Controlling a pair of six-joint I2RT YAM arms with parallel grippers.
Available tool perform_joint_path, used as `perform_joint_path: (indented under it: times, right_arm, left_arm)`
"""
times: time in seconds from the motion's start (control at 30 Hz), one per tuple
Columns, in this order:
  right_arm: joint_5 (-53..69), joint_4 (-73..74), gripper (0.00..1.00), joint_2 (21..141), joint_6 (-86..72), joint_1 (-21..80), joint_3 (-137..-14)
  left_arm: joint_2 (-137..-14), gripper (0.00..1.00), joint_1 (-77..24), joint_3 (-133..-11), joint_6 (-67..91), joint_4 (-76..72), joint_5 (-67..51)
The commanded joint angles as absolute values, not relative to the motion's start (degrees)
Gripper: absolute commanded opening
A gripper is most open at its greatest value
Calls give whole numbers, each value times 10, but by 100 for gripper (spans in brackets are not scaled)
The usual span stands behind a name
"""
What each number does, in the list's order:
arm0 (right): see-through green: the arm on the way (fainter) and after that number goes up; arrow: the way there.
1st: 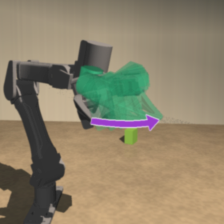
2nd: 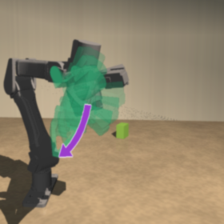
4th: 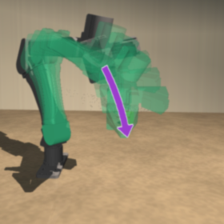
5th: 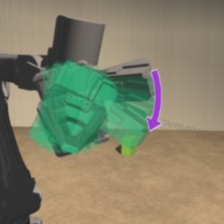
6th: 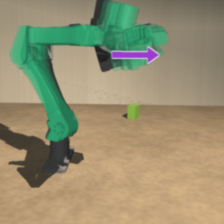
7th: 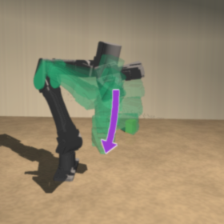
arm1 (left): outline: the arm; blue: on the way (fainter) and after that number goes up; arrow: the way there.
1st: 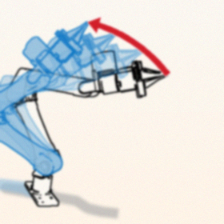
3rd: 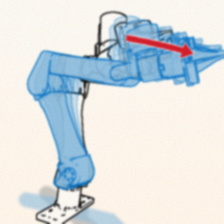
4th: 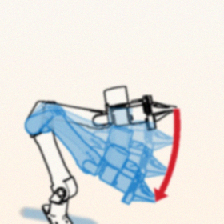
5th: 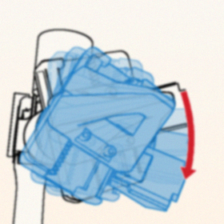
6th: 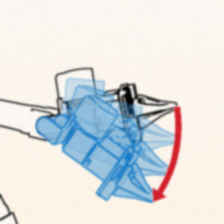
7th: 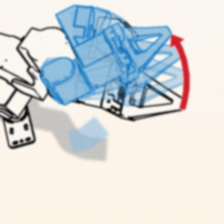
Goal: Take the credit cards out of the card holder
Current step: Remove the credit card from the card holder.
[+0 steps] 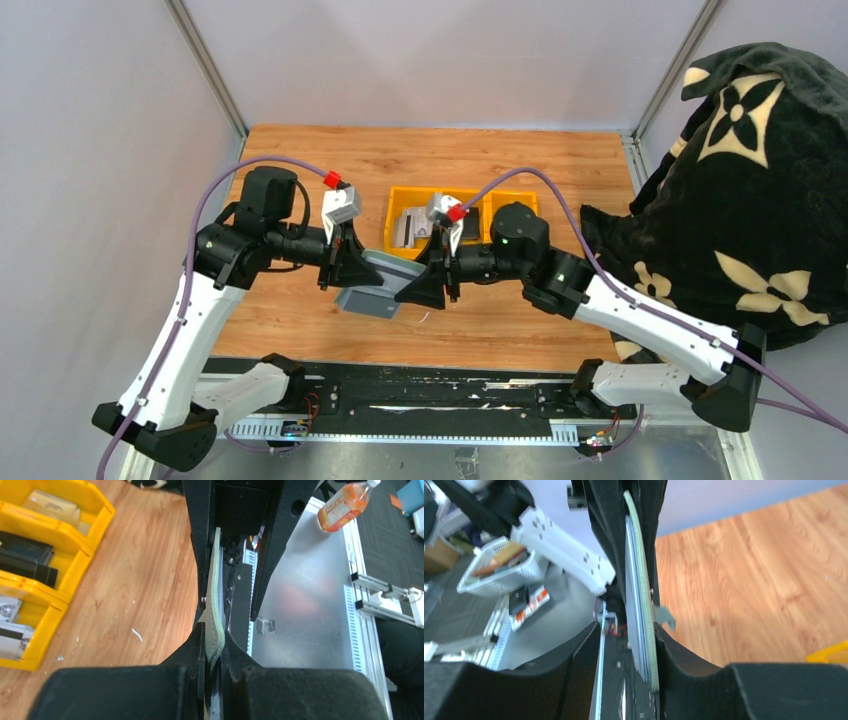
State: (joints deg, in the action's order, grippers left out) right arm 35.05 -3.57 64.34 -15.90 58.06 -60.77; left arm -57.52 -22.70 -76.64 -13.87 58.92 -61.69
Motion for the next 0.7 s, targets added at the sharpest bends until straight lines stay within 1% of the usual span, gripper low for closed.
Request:
perform_joint_path:
  times: [0.0, 0.07, 0.13, 0.17, 0.2, 0.23, 0.27, 0.3, 0.33, 0.37, 0.4, 0.43, 0.47, 0.53, 0.6, 0.67]
  right_arm:
    - [316, -297, 41, 631, -265, 574, -561]
    - [313, -343, 31, 631, -290, 573, -544]
    - [306, -365, 20, 627, -303, 571, -534]
    - [303, -366, 14, 623, -307, 569, -530]
    - [303, -363, 7, 617, -311, 565, -526]
    - [305, -358, 4, 612, -311, 562, -523]
    - [314, -351, 0, 601, -308, 556, -521]
    - [323, -331, 0, 591, -303, 548, -521]
    - [335, -307, 0, 583, -295, 540, -528]
    - [349, -270, 0, 579, -282, 533, -539]
    - [362, -220, 0, 581, -263, 529, -560]
    - [371, -162, 0, 587, -238, 528, -590]
    - [387, -94, 0, 601, -211, 528, -624]
    - [434, 42, 0, 639, -166, 528, -707]
    - [468, 136, 0, 677, -134, 528, -764]
    - [486, 204, 0, 713, -100, 530, -807]
  left_arm:
    - [-560, 0, -230, -766, 31, 424, -623]
    - [-538, 0, -230, -728, 132, 294, -624]
    - [-516, 0, -230, -693, 198, 218, -622]
    - [-511, 0, -230, -690, 206, 211, -622]
    - [-510, 0, -230, -692, 203, 214, -622]
    - [-511, 0, -230, -699, 194, 233, -622]
    - [-511, 2, -230, -709, 153, 269, -621]
    - [-514, 7, -230, -720, 119, 319, -621]
    - [-516, 18, -230, -729, 89, 344, -621]
    - [-520, 37, -230, -740, 50, 400, -622]
    - [-523, 49, -230, -749, 14, 436, -628]
    - [-526, 56, -230, -756, -16, 466, -631]
    - [-528, 60, -230, -762, -40, 485, -630]
    - [-531, 63, -230, -767, -57, 498, -625]
    - [-538, 63, -230, -773, -66, 505, -625]
    - [-549, 60, -230, -780, -73, 514, -629]
